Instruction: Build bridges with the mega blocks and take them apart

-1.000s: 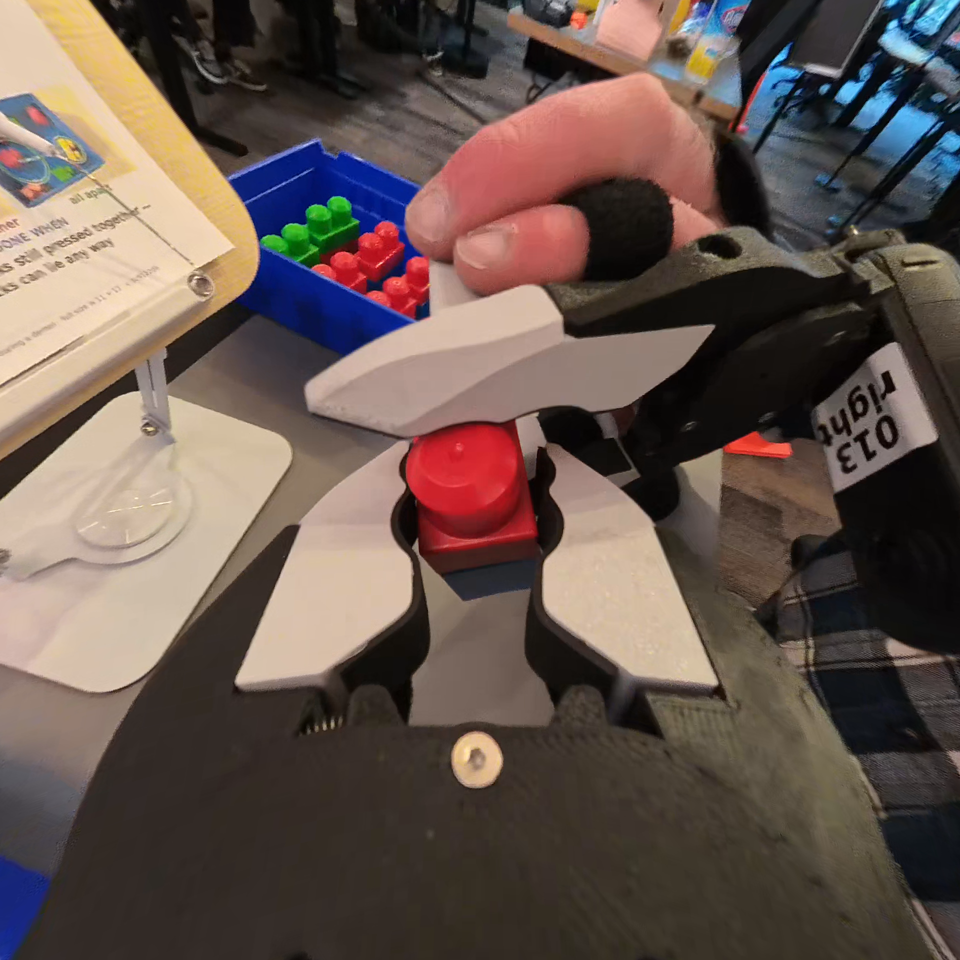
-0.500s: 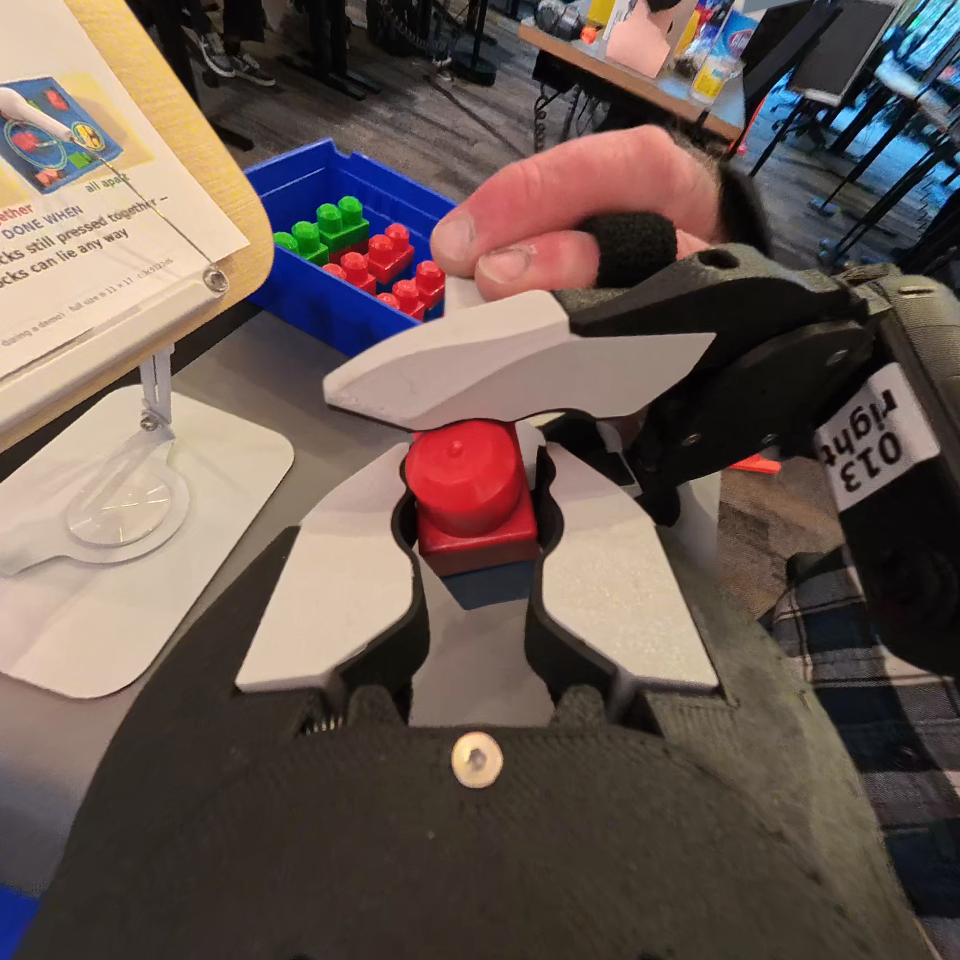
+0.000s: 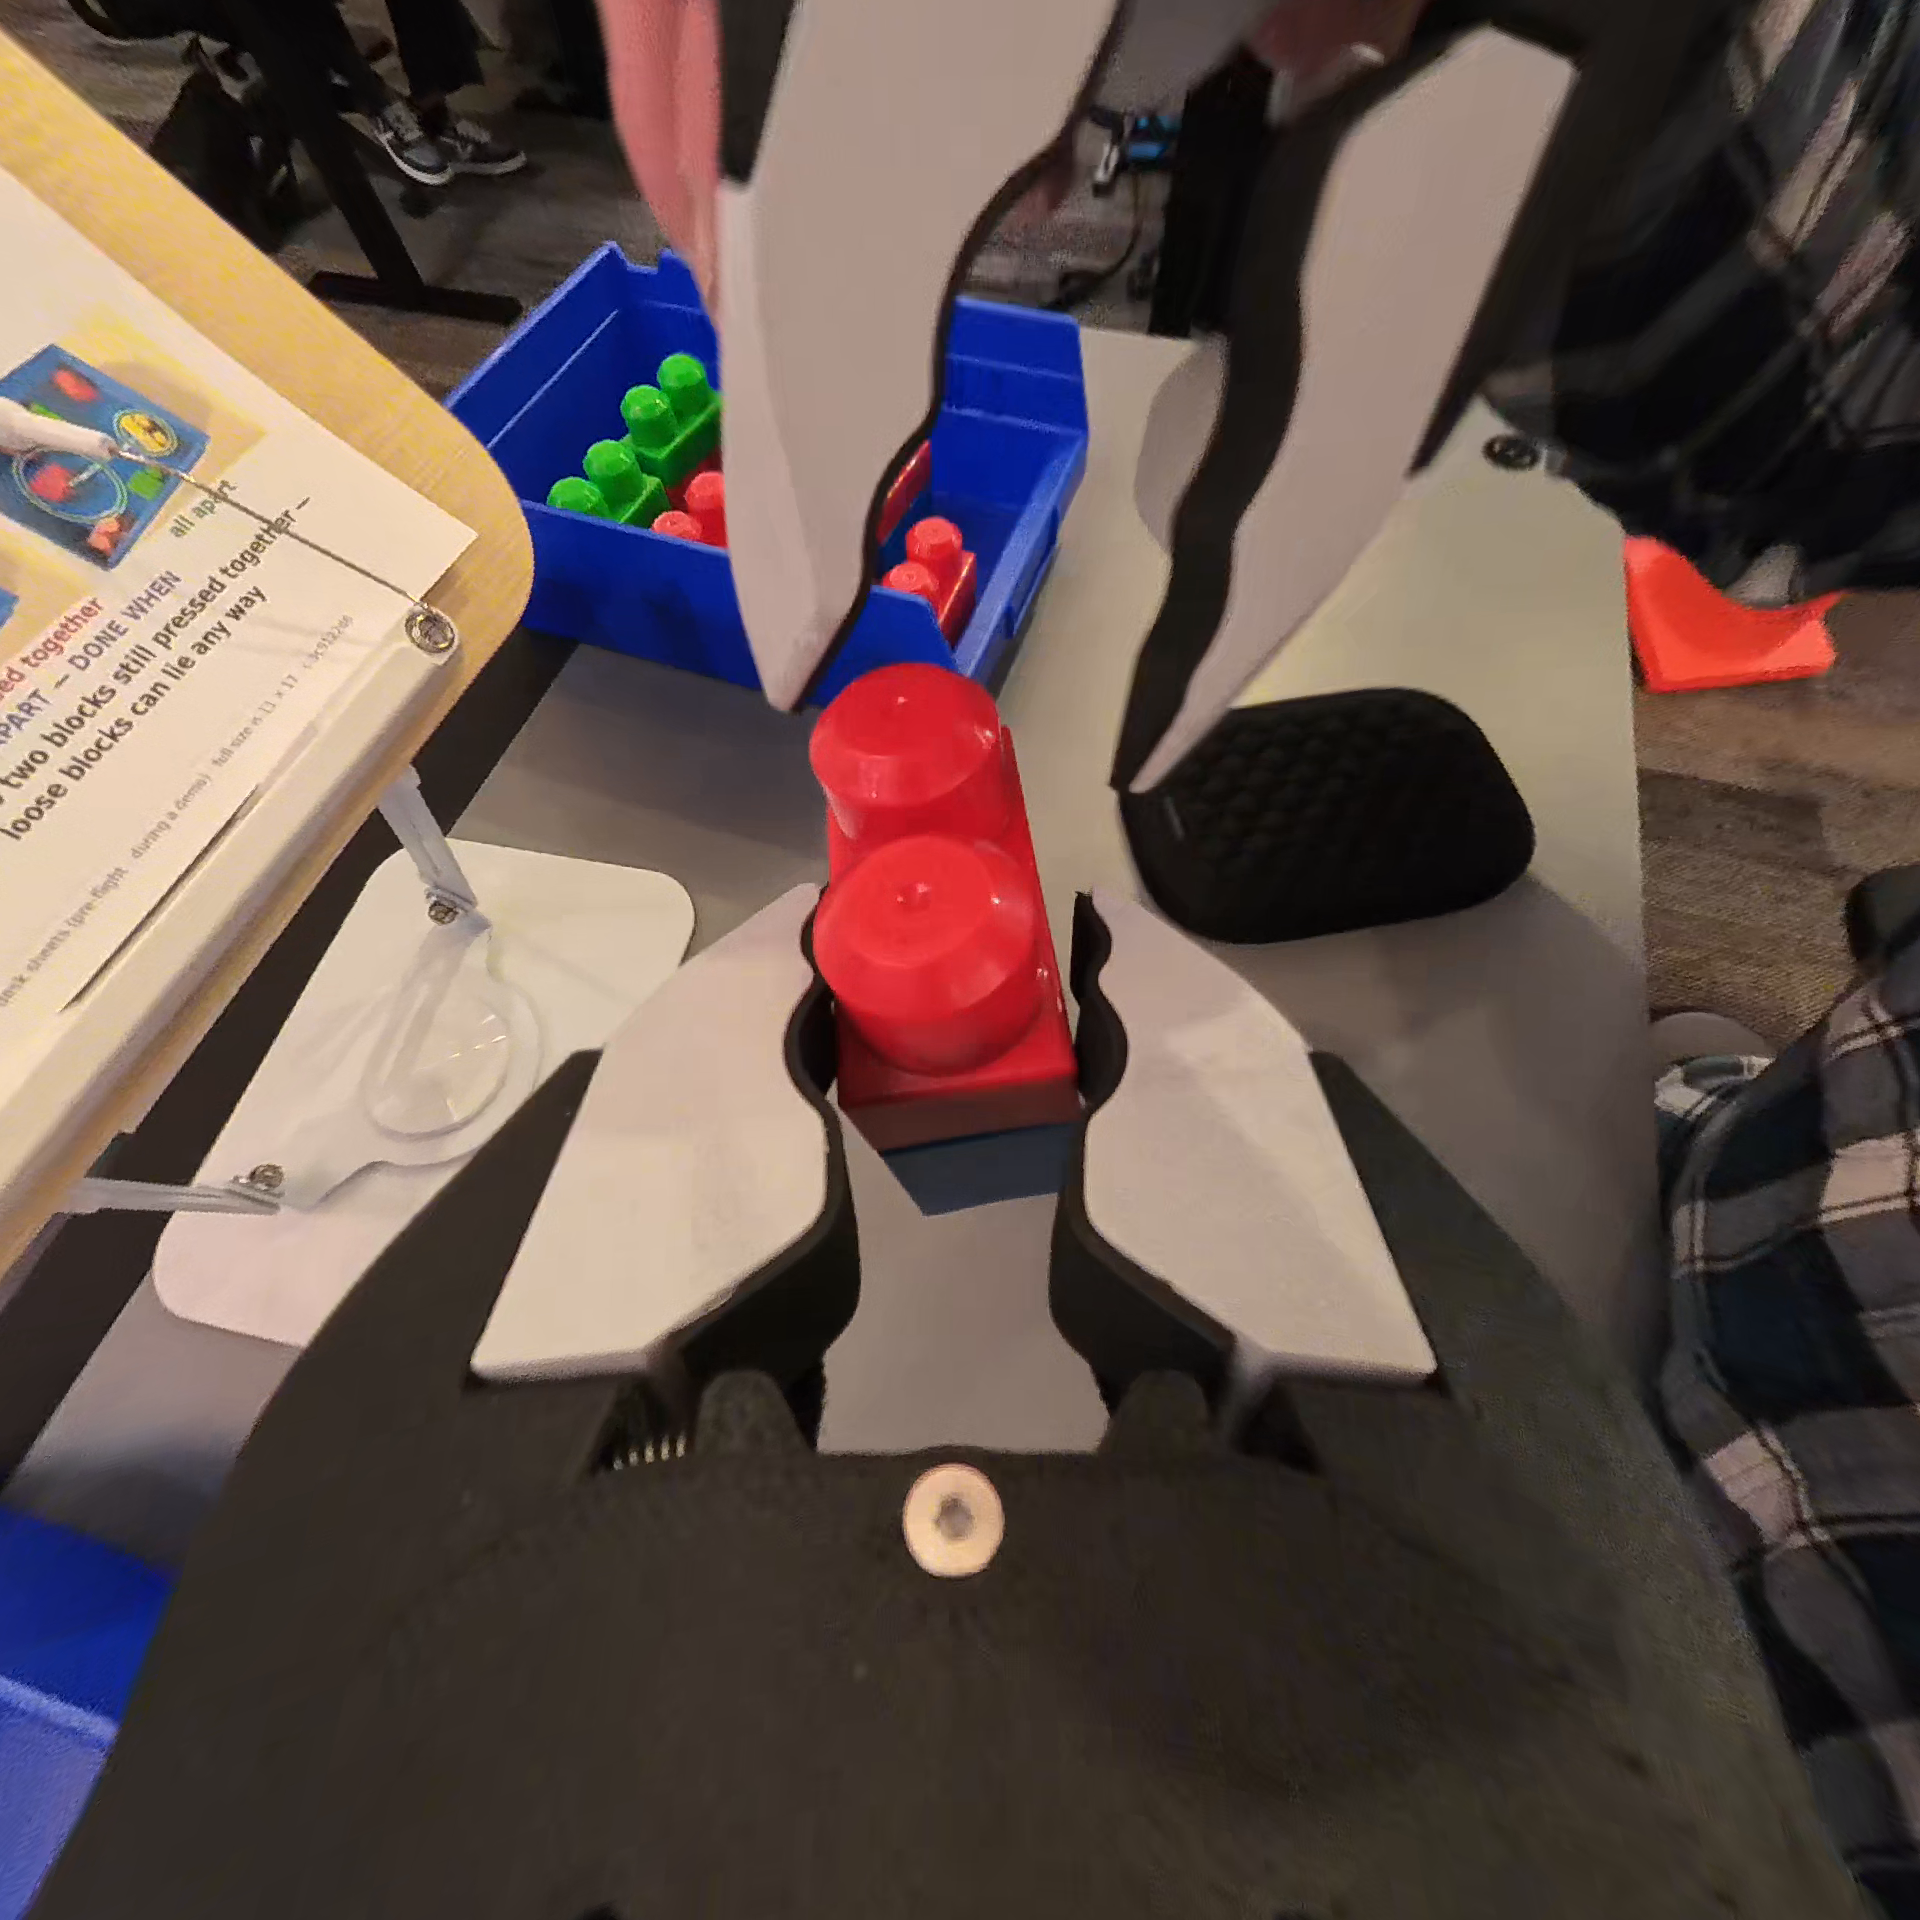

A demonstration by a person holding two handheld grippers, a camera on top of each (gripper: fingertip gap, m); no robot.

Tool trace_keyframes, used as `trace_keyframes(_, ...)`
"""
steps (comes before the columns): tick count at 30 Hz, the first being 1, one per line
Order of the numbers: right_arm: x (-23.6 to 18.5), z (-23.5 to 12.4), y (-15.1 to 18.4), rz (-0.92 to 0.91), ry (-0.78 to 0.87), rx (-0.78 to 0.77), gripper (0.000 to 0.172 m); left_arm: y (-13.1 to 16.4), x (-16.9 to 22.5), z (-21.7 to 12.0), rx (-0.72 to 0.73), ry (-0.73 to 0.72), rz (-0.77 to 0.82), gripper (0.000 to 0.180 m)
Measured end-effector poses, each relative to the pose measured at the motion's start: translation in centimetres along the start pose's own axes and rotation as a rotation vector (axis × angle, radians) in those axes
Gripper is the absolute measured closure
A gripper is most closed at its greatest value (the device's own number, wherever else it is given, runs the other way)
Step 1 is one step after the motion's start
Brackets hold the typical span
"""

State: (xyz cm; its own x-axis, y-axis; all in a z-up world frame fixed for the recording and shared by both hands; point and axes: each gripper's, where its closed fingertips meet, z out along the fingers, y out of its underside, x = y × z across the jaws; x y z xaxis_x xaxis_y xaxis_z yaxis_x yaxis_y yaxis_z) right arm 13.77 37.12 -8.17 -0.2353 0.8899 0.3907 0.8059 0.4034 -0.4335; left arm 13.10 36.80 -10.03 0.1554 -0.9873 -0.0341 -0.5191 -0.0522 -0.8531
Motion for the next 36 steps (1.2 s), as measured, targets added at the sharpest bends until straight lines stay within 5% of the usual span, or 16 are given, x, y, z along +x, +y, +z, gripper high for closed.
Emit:
trace_keyframes(3,0.2,0.4,0.3,0.002,-0.085,-0.009,0.137,0.4,0.1,0.4,-0.041,-0.013,0.042,0.139)
trace_keyframes(5,0.1,0.6,0.5,0.01,-0.121,-0.022,0.137,0.5,0.2,0.6,-0.041,-0.005,0.045,0.139)
trace_keyframes(7,0.0,1.1,0.8,0.028,-0.127,-0.04,0.114,0.3,0.2,0.7,-0.024,-0.015,0.06,0.139)
trace_keyframes(10,0.1,1.7,1.0,0.024,-0.118,-0.048,0.132,0.2,-0.1,0.8,-0.03,-0.032,0.081,0.139)
trace_keyframes(17,0.0,1.7,1.4,0.042,-0.152,-0.048,0.136,0.3,-0.4,1.1,-0.044,-0.046,0.117,0.138)
trace_keyframes(22,0.4,0.4,1.5,0.062,-0.192,0.021,0.137,-1.4,-0.2,-0.2,0.086,0.01,0.051,0.125)
trace_keyframes(25,-0.3,-1.0,0.5,0.025,-0.255,0.134,0.137,-2.2,1.0,-1.7,0.223,0.185,-0.058,0.112)
trace_keyframes(30,-2.5,-2.5,-2.0,-0.086,-0.374,0.241,0.136,-2.9,4.1,-3.8,0.508,0.731,-0.311,0.096)
trace_keyframes(36,-3.7,-2.4,-3.5,-0.133,-0.466,0.285,0.137,-1.7,8.3,-2.7,0.528,1.063,-0.33,0.085)
